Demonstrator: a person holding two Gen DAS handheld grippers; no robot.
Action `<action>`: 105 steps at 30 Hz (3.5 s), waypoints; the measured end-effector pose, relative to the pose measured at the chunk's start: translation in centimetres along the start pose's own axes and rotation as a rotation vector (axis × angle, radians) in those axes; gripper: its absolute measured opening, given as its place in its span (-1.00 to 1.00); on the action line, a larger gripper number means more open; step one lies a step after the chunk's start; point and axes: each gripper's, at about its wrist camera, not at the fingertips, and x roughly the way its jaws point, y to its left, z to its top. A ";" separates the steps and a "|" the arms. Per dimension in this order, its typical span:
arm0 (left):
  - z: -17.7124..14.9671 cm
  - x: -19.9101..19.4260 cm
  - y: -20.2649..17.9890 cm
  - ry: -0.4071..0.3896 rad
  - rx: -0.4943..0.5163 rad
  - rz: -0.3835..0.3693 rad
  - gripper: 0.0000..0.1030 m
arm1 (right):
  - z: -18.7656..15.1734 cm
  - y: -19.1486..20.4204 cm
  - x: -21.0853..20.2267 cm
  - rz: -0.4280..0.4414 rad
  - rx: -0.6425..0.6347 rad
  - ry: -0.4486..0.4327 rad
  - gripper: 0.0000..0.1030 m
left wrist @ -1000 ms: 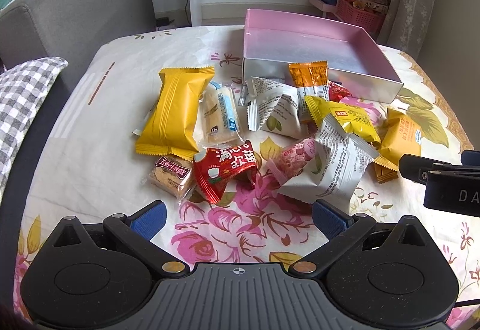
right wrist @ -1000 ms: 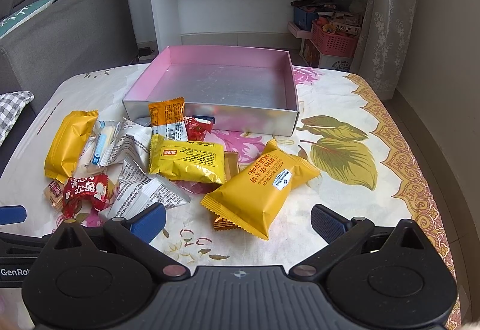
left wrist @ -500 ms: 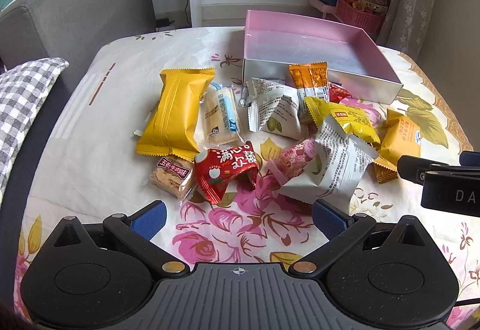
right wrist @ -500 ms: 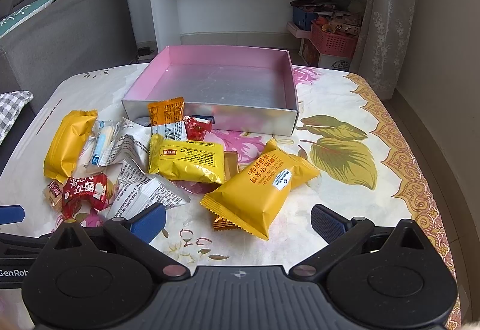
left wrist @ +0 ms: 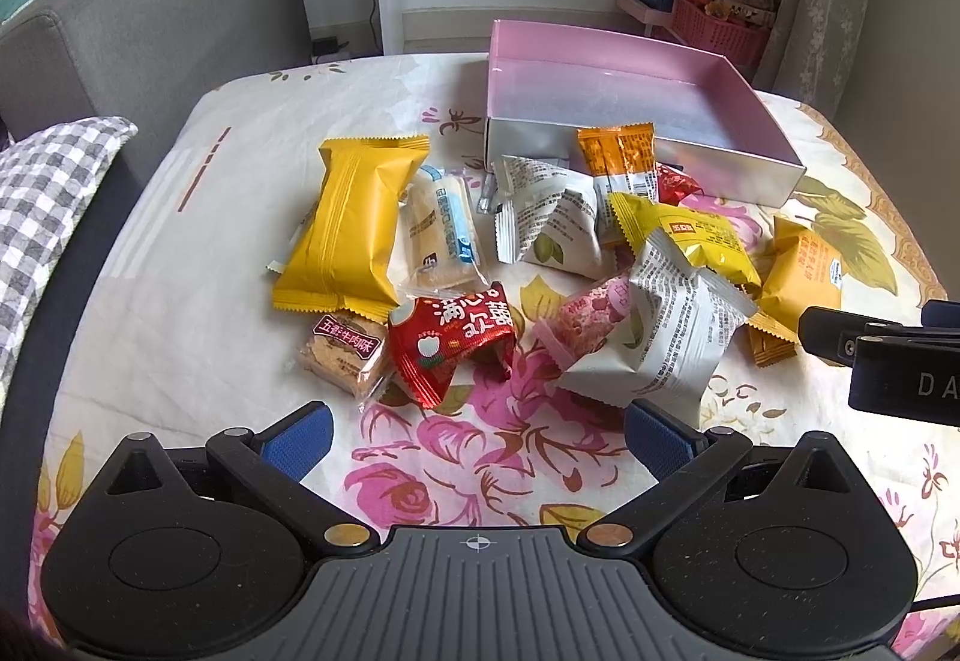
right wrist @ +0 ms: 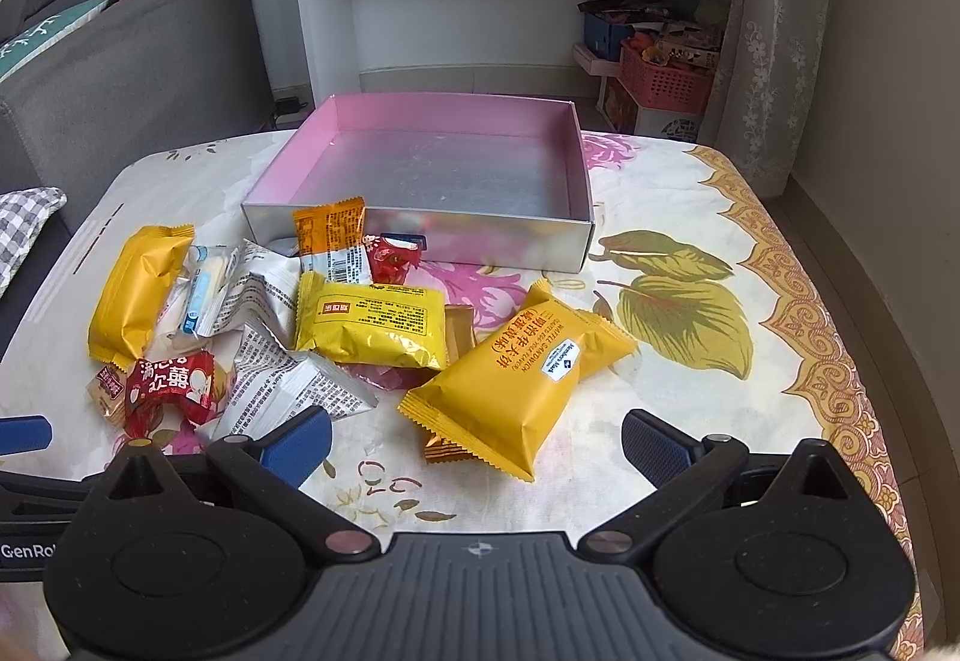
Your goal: Organize snacks
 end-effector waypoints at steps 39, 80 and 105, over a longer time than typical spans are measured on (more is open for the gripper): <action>1.7 -0.3 1.1 -0.050 0.032 -0.031 1.00 | 1.6 -2.0 -0.8 0.000 0.091 -0.058 0.86; 8.4 9.1 9.6 0.045 -0.096 -0.128 -0.16 | 1.1 3.3 8.0 0.421 0.238 0.278 -0.24; 10.1 3.2 9.4 -0.132 -0.195 -0.199 -0.26 | 4.9 -0.7 3.9 0.466 0.351 0.074 -0.32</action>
